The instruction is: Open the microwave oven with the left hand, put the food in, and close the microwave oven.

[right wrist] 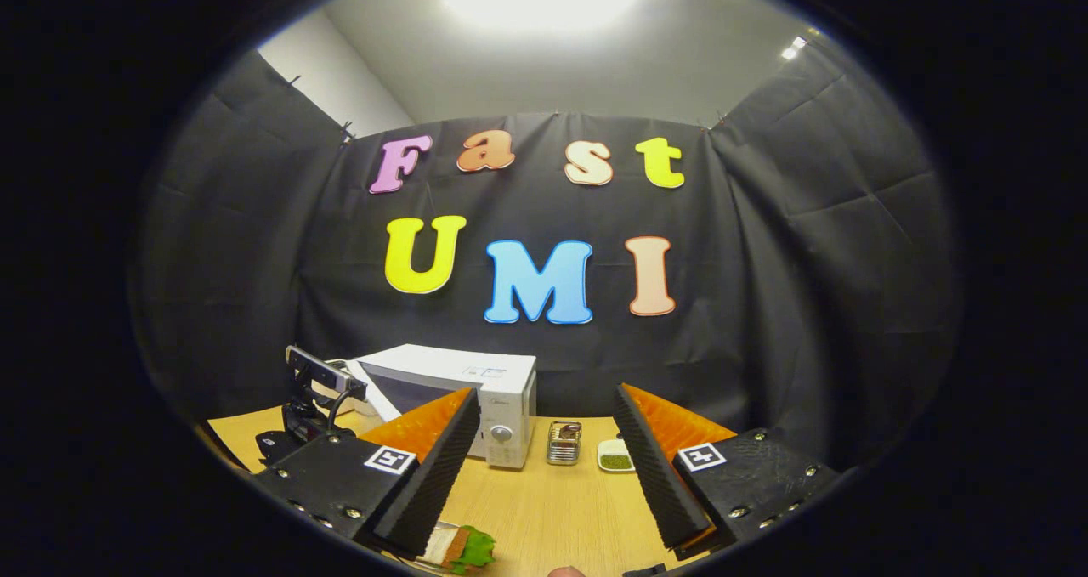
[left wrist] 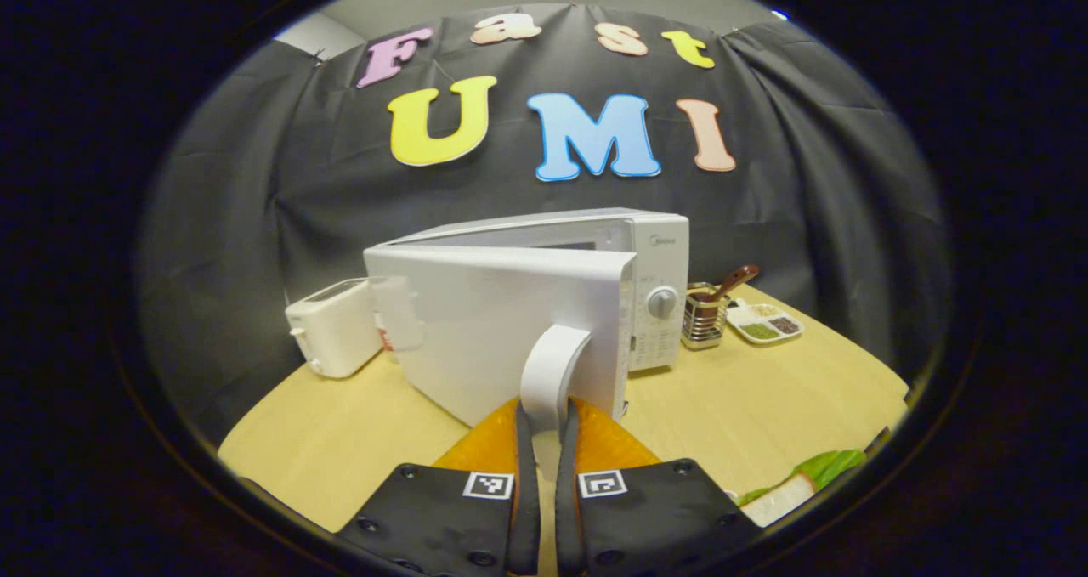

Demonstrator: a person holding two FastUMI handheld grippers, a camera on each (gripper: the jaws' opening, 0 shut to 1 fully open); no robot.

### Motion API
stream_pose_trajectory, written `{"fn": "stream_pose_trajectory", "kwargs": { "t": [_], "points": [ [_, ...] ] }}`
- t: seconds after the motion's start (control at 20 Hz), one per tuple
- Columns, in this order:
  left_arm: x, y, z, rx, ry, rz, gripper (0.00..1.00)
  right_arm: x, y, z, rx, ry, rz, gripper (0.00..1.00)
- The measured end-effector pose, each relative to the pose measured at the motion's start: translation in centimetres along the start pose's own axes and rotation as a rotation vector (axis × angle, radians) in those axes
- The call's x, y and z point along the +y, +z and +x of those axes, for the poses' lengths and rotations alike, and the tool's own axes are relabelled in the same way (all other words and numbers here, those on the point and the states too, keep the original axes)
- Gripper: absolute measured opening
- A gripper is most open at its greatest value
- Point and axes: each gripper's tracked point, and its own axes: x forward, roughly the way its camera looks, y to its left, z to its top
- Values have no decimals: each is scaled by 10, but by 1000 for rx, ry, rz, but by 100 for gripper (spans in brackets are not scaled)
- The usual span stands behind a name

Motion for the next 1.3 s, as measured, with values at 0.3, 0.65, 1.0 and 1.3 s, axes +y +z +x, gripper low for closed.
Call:
{"fn": "stream_pose_trajectory", "kwargs": {
  "t": [0.3,0.65,1.0,1.3],
  "points": [
    [58,-19,-37,23,77,-33,13,30,-2,-6,1,97,27,96],
    [108,-31,-58,15,74,-34,14,90,0,1,-1,149,38,96],
    [172,-44,-70,6,31,-44,13,154,1,8,-3,128,45,96],
    [208,-52,-72,-2,-44,-42,12,200,0,14,1,93,57,96]
  ]
}}
